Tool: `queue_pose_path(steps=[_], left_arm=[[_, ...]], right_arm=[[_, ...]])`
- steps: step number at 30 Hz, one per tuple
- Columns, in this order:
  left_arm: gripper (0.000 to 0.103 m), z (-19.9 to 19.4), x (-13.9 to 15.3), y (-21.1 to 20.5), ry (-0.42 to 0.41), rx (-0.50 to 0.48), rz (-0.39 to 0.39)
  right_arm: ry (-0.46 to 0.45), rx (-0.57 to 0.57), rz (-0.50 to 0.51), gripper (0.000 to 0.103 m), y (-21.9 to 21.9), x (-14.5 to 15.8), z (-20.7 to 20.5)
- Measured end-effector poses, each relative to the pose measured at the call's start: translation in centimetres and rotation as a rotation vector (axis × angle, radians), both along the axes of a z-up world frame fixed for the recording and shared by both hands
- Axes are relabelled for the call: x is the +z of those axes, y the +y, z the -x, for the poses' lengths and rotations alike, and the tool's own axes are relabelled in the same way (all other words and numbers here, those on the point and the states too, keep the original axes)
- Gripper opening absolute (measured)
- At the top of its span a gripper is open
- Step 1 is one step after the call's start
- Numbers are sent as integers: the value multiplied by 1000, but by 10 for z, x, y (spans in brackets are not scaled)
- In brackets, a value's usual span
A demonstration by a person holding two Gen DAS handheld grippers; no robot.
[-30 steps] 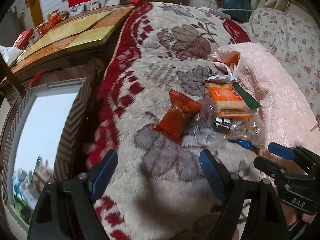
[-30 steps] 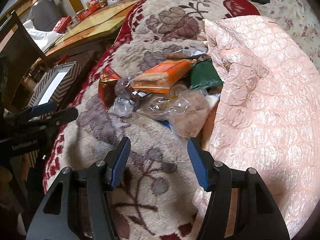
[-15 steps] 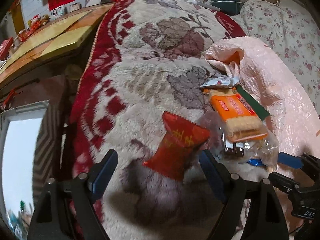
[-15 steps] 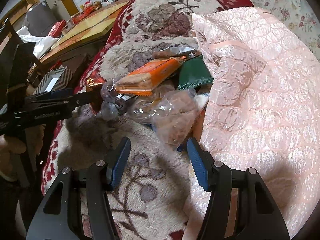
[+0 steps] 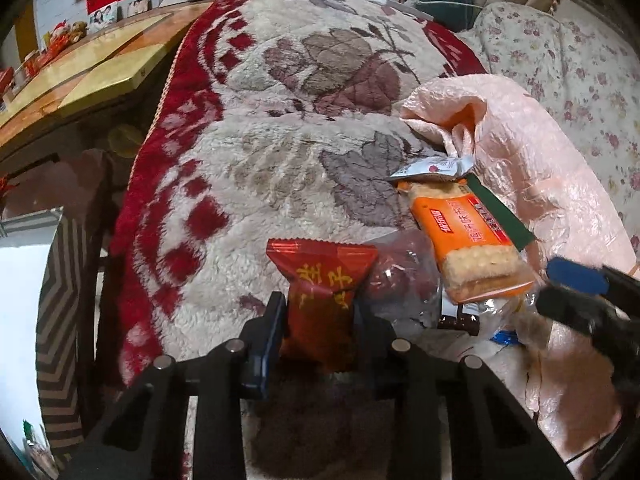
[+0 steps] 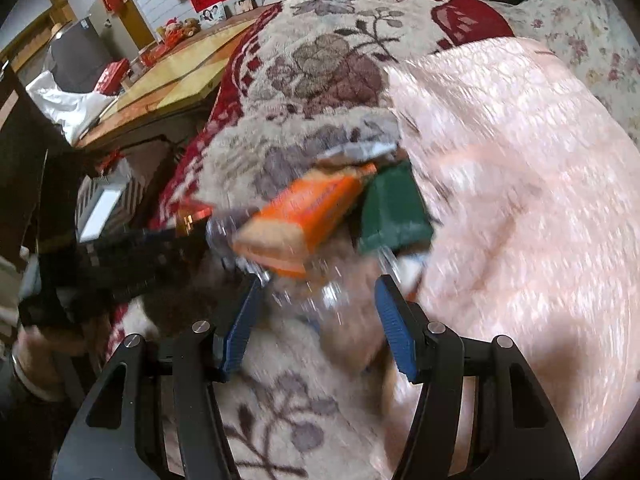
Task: Organize snacks
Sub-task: 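Grasp the orange cracker pack with the right tool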
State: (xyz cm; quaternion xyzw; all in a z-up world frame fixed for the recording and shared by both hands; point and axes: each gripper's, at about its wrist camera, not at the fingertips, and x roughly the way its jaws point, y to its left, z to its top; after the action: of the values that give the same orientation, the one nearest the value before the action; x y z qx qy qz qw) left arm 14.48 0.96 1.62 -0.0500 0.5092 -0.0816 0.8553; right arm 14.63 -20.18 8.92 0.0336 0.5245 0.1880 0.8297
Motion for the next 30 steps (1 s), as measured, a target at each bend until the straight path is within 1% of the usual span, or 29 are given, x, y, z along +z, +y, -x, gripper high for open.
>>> queue_pose_path(steps=[1,2,5,8,11,14,16,17,20,22,28,30], left_arm=[[35,1,1,2,0,10,4],[35,3,2,5,2,18,8],[35,8,2,15,15,48,2],[35,13,3,25,23,88,-18],[35,18,4,30,26,108,-37],[35,22,1,32,32,111,-44],[35,24,1,33,33,115,-45],[35,24,1,33,33,117,-43],[35,25,1,32,32,120,-41],[35,25,1,31,33,119,-44],[35,27,2,28,33,118,-53],[35,29,4,28,31,123,-53]], right_arm=[[7,1,-4,63,4,0,-6],[14,-3,-1,63,8,0,-12],[47,-13,36,67,22,-4,-37],[100,-13,83,70,38,-17,-60],[173,-8,157,72,59,-37,-79],[150,-23,149,72,64,-41,-88],[151,-11,141,72,62,-44,-91],[149,0,141,71,60,-45,-91],[176,26,143,63,49,-52,-90],[174,37,162,56,44,-53,-89],[136,85,226,54,49,-49,-86],[121,95,221,53,48,-46,-83]])
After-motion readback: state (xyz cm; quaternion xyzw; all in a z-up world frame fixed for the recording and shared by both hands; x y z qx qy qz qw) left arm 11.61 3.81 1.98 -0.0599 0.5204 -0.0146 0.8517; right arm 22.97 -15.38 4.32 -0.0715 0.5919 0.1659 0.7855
